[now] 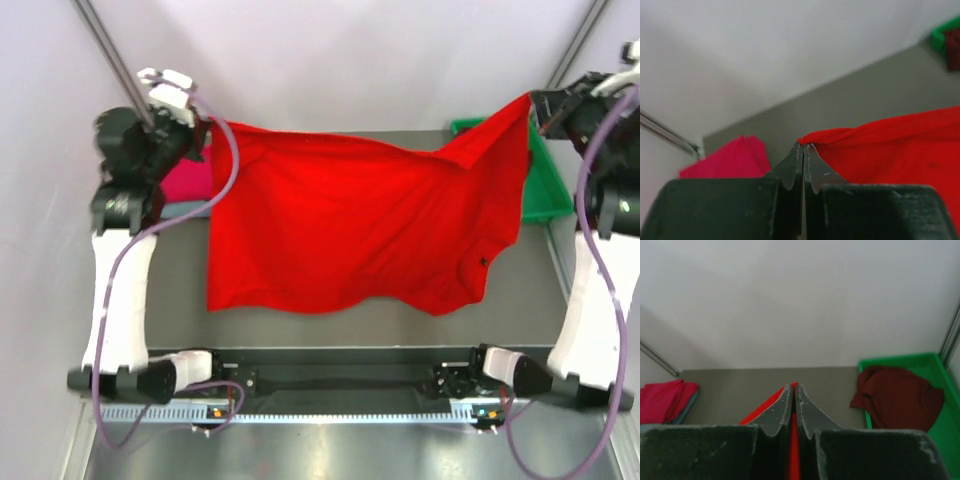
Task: Fold and stack the t-shirts
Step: Flatten the tshirt out
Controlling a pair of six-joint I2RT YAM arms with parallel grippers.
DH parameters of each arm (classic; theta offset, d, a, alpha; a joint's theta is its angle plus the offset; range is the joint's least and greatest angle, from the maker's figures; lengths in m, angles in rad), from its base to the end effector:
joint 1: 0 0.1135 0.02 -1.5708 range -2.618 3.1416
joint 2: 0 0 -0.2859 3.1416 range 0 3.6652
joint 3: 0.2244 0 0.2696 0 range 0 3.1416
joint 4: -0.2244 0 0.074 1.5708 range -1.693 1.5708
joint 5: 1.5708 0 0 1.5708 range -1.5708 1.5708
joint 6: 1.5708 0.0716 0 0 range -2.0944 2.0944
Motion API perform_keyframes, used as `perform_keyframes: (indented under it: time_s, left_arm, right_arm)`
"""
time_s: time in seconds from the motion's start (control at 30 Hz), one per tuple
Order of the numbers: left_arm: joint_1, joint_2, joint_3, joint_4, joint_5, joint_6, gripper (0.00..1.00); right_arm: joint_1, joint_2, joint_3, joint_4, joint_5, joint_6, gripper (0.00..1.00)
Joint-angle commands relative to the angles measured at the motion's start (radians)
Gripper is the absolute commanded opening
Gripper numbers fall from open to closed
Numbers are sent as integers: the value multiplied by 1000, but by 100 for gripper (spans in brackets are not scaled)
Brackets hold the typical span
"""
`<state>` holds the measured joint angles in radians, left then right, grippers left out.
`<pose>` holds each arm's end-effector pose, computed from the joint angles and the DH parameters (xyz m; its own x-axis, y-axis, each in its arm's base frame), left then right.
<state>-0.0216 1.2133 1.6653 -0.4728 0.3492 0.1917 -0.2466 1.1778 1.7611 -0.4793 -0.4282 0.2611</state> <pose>0.2709 -0.0304 0.5472 0.0486 0.1780 -0.9828 0.3596 0.9149 0.1835 0.2354 -0.0286 0.5869 0.0512 0.2293 -0.9720 -0.1984 0.9562 0.2151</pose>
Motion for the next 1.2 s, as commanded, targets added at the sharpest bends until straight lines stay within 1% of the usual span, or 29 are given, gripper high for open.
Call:
perform_keyframes:
  time_s: [0.0,0.1,0.13,0.17,0.2,0.23,0.27,0.3,0.33,0.37,0.4,0.43,0.47,0.5,0.53,0.57,0.6,0.63,0.67,0.77,0.8,0.83,0.87,0.93,1.0,1.03,1.1,1.13,1.17]
  left_arm:
    - [5,106,-97,29,3,8,0]
    - [3,234,-107,28,28,9,0]
    - [5,308,-107,33,28,11,0]
    - [5,346,-104,39,31,12,0]
    - [5,388,-89,42,31,12,0]
    - [5,469,-76,48,42,9,0]
    - [5,510,-59,49,48,-6,0]
    - [5,556,-15,52,57,-18,0]
    - [5,650,16,40,88,-32,0]
    - [5,701,52,28,102,-61,0]
    - [5,754,133,13,114,-80,0]
    - [3,857,180,-21,138,-96,0]
    - [2,911,286,-51,157,-125,0]
    - [0,961,344,-79,169,-133,0]
    - [-9,1051,397,-104,180,-138,0]
    - [-15,1092,492,-146,174,-132,2]
    - [-21,1126,534,-159,169,-127,5]
    - [-29,1181,568,-167,165,-124,5]
    - [-31,1201,615,-161,159,-129,6]
    - [-31,1246,637,-126,128,-144,14]
    - [-31,1249,636,-95,85,-150,19]
    - [-29,1249,636,-86,73,-156,33]
    - [-28,1244,637,-79,62,-173,40]
    - [-29,1221,636,-67,47,-189,49]
    - [-32,1200,625,-70,42,-190,52]
    - [-37,1175,614,-76,33,-190,59]
    - [-41,1146,576,-95,34,-189,63]
    - [-40,1138,562,-110,33,-190,66]
    - [-40,1132,538,-125,30,-217,75]
  right_arm:
    - [-16,141,-29,71,34,-11,0]
    - [-14,281,-15,97,9,6,0]
    - [-11,316,3,105,2,13,0]
    - [-3,400,18,100,-12,4,0]
    - [15,442,38,96,-6,-6,0]
    - [24,486,78,91,-3,-22,0]
    - [35,578,99,85,-3,-32,0]
    - [65,624,122,82,9,-49,0]
    - [85,670,167,71,25,-83,0]
    - [105,763,191,65,43,-103,0]
    - [145,813,217,58,48,-126,0]
    - [167,860,275,38,55,-153,0]
    - [187,944,302,33,65,-163,0]
    - [228,983,329,28,66,-169,0]
    - [239,1020,380,21,71,-172,0]
    - [295,1078,402,21,83,-169,0]
    - [312,1100,419,22,83,-168,0]
    - [328,1121,445,31,85,-168,0]
    - [349,1154,457,36,91,-161,0]
    - [371,1197,497,51,115,-152,0]
    - [372,1201,515,54,124,-149,0]
    - [371,1206,523,57,135,-146,0]
    - [371,1201,523,54,138,-149,0]
    - [368,1192,518,54,129,-145,0]
    - [363,1177,506,57,112,-135,0]
    - [362,1175,505,61,99,-134,0]
    - [359,1172,500,59,98,-129,0]
    - [357,1165,497,61,97,-125,0]
    - [357,1163,492,61,89,-125,0]
